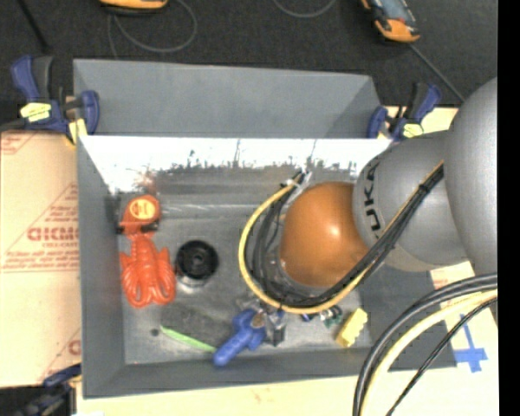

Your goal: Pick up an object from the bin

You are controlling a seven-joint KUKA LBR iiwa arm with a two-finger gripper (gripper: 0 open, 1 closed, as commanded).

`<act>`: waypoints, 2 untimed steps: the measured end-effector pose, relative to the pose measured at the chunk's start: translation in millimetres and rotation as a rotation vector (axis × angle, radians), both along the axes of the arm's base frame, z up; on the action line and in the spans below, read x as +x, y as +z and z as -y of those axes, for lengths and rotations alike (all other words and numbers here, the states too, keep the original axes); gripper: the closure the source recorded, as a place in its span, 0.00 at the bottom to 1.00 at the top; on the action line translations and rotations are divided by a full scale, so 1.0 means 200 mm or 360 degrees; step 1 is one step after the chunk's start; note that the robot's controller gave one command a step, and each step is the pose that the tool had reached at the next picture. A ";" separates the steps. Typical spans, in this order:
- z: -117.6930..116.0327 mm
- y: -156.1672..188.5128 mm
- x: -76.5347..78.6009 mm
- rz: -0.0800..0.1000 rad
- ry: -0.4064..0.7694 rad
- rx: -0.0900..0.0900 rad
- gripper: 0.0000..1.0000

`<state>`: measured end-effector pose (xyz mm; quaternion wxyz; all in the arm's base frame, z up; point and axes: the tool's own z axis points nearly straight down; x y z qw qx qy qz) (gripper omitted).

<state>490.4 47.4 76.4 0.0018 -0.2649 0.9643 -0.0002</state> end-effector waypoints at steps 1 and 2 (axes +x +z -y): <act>0.08 0.13 -0.06 0.0000 0.0034 -0.0001 1.00; 0.10 0.21 -0.07 0.0001 0.0035 -0.0001 1.00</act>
Offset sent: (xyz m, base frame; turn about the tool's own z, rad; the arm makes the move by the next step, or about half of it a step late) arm -0.0055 -0.0191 0.0193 -0.0379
